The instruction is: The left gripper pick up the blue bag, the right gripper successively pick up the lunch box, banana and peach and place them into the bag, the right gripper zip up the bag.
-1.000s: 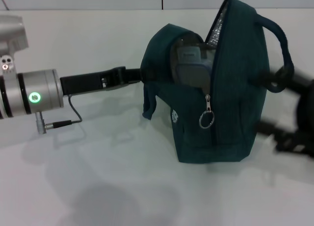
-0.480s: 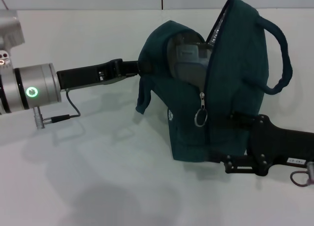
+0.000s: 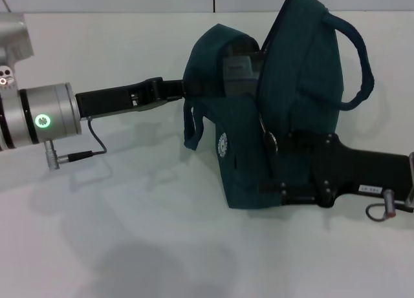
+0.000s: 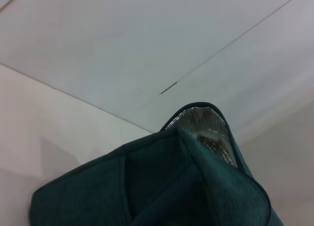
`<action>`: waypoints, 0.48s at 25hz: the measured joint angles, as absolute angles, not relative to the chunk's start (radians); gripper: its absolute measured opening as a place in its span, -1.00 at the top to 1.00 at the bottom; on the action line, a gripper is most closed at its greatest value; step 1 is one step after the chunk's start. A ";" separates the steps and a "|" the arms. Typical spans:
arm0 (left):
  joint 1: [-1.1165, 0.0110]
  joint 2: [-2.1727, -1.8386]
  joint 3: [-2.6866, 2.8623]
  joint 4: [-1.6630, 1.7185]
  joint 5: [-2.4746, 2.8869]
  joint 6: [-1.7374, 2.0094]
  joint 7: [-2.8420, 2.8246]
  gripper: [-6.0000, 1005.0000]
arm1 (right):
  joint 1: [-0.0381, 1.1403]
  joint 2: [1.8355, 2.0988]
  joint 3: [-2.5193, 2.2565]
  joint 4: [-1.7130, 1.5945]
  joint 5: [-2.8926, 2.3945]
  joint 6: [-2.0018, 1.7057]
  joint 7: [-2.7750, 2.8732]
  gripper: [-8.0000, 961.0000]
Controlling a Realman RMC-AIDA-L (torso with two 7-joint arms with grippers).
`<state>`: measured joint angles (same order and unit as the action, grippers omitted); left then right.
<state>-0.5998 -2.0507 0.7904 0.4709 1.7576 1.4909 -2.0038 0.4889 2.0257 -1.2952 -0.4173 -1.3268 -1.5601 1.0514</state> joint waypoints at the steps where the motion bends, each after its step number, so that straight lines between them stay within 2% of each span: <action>1: -0.600 -2.050 0.790 0.471 1.758 1.491 -2.004 0.88 | 0.488 2.025 -1.292 -0.417 -1.320 -1.557 1.053 -0.72; 12: -0.600 -2.044 0.790 0.473 1.753 1.489 -2.005 0.88 | 0.481 2.026 -1.296 -0.417 -1.281 -1.493 1.052 -0.67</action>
<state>-0.6004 -2.0443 0.7899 0.4725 1.7535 1.4889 -2.0046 0.4806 2.0263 -1.2955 -0.4165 -1.2808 -1.4925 1.0523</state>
